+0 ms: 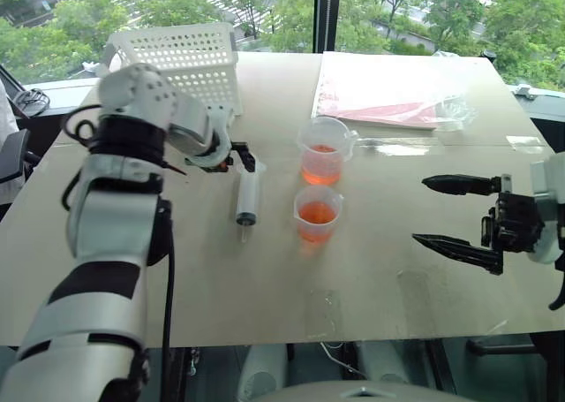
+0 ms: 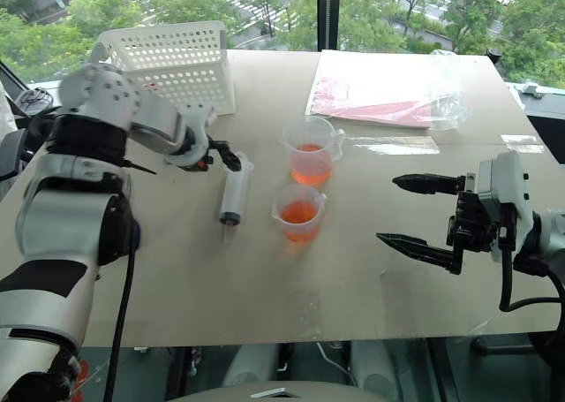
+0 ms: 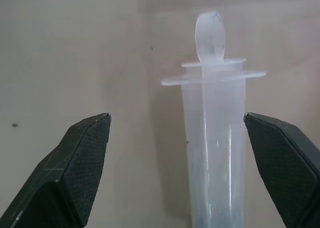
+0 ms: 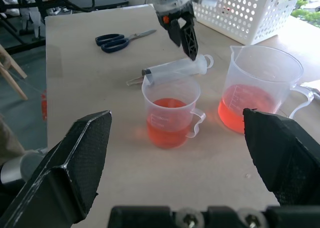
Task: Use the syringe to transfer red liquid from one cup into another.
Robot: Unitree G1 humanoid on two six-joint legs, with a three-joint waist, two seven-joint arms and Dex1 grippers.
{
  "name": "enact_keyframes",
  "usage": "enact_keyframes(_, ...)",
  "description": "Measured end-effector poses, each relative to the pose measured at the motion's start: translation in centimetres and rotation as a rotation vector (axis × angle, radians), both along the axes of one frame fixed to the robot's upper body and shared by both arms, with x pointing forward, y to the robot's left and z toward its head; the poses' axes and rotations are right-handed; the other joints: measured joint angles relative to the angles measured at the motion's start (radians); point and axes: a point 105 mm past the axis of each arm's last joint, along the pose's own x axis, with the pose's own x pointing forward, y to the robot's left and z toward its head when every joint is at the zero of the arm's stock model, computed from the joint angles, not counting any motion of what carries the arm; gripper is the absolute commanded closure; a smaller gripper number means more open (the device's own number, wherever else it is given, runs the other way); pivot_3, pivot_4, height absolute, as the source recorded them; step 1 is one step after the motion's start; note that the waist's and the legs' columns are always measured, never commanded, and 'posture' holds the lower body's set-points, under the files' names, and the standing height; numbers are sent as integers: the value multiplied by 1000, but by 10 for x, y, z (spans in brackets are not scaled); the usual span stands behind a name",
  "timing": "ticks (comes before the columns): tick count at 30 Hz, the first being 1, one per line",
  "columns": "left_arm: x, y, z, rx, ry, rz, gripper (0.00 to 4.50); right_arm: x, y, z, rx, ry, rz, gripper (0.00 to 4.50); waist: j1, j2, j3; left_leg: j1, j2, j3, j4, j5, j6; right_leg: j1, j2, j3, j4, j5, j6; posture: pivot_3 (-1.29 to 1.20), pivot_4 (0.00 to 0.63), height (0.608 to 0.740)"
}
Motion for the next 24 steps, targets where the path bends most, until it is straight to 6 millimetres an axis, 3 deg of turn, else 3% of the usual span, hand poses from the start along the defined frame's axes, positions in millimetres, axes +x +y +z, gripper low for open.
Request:
enact_keyframes(3,-4,-5,-21,17,90,18,1889,-4,4,-2,4,6,-9,0,-1,-1,1,0,-1,0,0,0,0,0,-1,0,0,0,0,0,150,740)
enact_keyframes(6,-4,-3,-22,21,99,26,2988,-6,4,-1,8,4,-12,0,-1,0,0,1,-1,0,0,0,0,0,-1,0,1,0,0,0,150,740)
enact_keyframes(12,-1,4,-12,-48,9,7,3077,-7,5,-2,15,10,-21,0,-8,-2,1,0,0,-2,0,1,-1,0,-1,1,2,0,0,0,150,740)
enact_keyframes(14,5,1,20,-173,-156,-41,3077,-7,3,-2,16,9,-29,0,-12,-5,4,-2,2,-4,0,3,-5,-2,-1,0,2,0,0,0,150,740)
enact_keyframes(15,6,-8,56,-261,-309,-114,3077,-7,3,-1,18,3,-32,0,-11,-6,5,-2,2,-4,0,4,-7,-2,-2,0,2,0,0,0,150,740)
enact_keyframes(17,0,-19,97,-338,-465,-212,3077,-6,3,1,25,-5,-36,0,-7,-5,4,0,-1,-4,0,4,-7,-1,-3,1,2,0,0,0,150,740)
enact_keyframes(20,-11,-41,136,-521,-622,-358,3077,-1,5,6,48,-30,-43,0,0,-4,3,1,-2,-4,0,2,-4,0,-4,0,2,0,0,0,150,740)
enact_keyframes(24,-11,-86,182,-712,-999,-549,3077,19,7,23,81,-120,-89,0,5,-4,4,1,-5,-1,1,3,-3,2,-7,-2,2,0,0,0,150,740)
